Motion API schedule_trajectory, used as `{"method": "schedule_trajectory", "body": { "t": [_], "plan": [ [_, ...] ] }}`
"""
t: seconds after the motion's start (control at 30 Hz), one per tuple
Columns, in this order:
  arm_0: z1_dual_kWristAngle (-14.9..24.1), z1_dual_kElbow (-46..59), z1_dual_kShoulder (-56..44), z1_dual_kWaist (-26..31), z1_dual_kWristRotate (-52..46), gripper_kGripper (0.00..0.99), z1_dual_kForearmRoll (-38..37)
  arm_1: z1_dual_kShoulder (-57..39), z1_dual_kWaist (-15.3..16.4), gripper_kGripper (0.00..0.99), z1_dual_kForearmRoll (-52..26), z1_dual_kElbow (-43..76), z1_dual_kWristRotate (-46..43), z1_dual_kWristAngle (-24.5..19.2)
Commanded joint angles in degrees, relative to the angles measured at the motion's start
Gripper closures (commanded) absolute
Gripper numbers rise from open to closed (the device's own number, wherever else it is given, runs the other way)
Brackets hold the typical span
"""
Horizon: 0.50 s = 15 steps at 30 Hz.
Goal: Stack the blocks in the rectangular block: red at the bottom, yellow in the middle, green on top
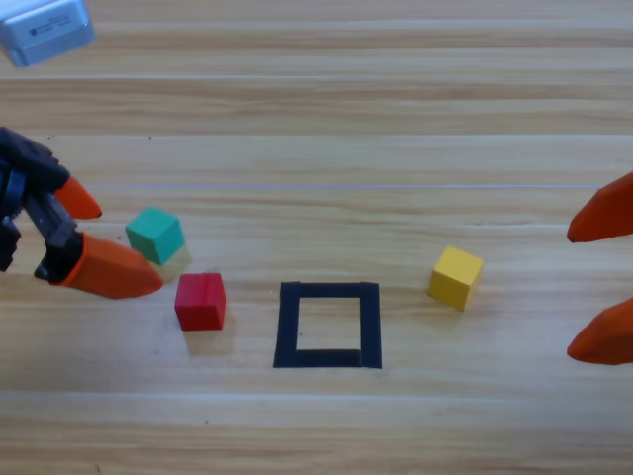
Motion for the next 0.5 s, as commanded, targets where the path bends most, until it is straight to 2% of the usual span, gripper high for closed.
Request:
{"method": "schedule_trajectory", "body": {
  "t": [0.03, 0.2, 0.27, 0.33, 0.43, 0.5],
  "plan": [
    [0.6, 1.65, 0.24, -1.27, 0.07, 0.0, 0.54, 1.22, 1.46, 0.045, 0.53, 1.8, 0.25, -1.13],
    [0.6, 1.56, 0.24, -1.27, 0.16, 0.0, 0.54, -0.27, 1.46, 0.044, 0.53, 2.5, 1.12, -1.92],
    [0.6, 1.56, 0.33, -1.27, 0.25, 0.0, 0.54, -0.8, 1.46, 0.042, 0.53, 2.67, 2.97, -4.03],
    [0.6, 1.65, 0.33, -1.27, 0.25, 0.0, 0.54, -0.88, 1.38, 0.042, 0.53, 2.59, 5.34, -8.16],
    [1.04, 1.47, 0.33, -1.27, -0.37, 0.0, 0.54, -0.36, 1.02, 0.042, 0.36, 1.71, 12.02, -17.56],
    [3.41, 0.68, 0.59, -1.27, -3.88, 0.0, 0.62, 0.08, 1.02, 0.042, 0.18, 1.09, 17.82, -24.07]
  ]
}}
